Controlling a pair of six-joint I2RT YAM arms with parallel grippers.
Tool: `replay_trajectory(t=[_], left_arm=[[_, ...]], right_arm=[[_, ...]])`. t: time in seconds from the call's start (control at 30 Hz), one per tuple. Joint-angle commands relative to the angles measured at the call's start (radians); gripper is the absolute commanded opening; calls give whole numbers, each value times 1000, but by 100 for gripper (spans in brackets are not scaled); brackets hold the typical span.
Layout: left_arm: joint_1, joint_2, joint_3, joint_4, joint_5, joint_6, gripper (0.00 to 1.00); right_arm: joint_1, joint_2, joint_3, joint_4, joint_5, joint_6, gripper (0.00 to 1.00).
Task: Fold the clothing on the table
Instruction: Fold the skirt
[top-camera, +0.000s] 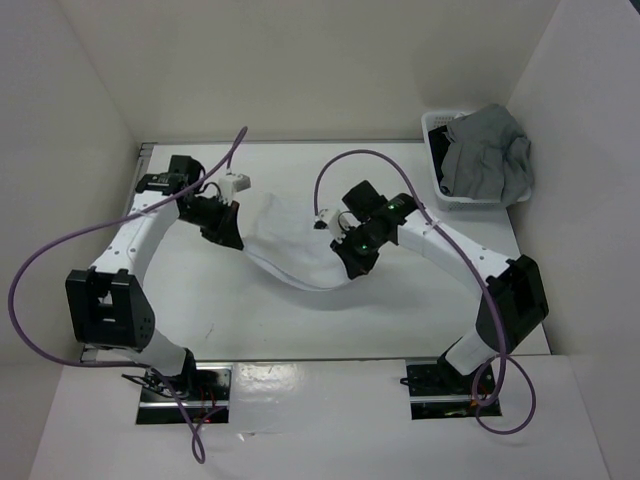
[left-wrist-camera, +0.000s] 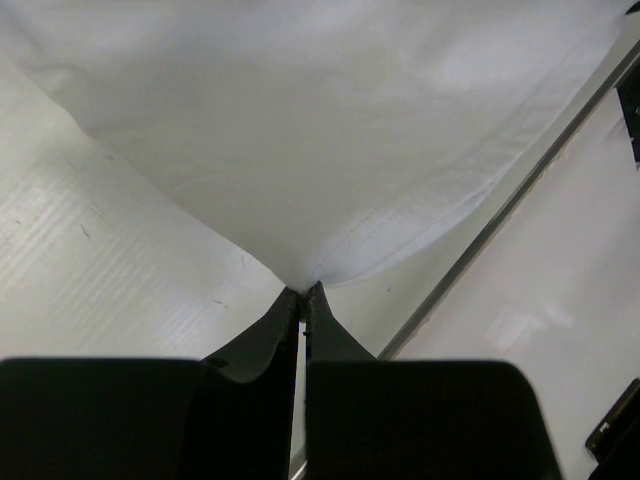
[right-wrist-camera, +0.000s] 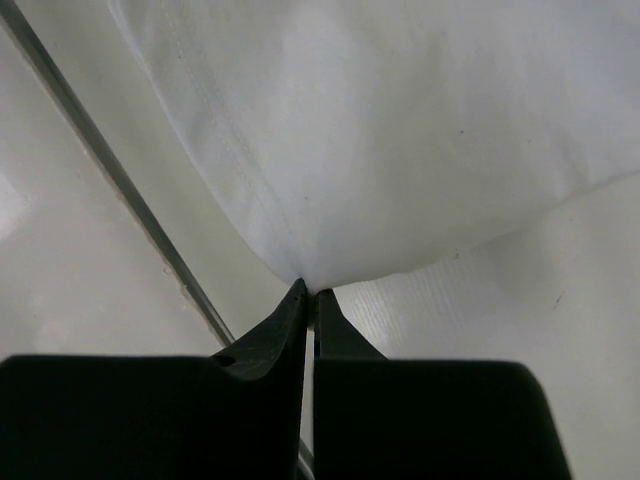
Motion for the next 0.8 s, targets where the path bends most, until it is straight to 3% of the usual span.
replay_trajectory(t=[0.0, 0.4, 0.77], left_arm=[[-2, 29, 88, 15, 56, 0, 0], [-2, 222, 282, 105, 86, -89, 0], [41, 432, 521, 124, 117, -164, 0]], right_arm=[[7, -20, 78, 10, 1, -18, 0], [-188, 64, 189, 32, -19, -50, 0], [-288, 298, 319, 42, -50, -70, 0]])
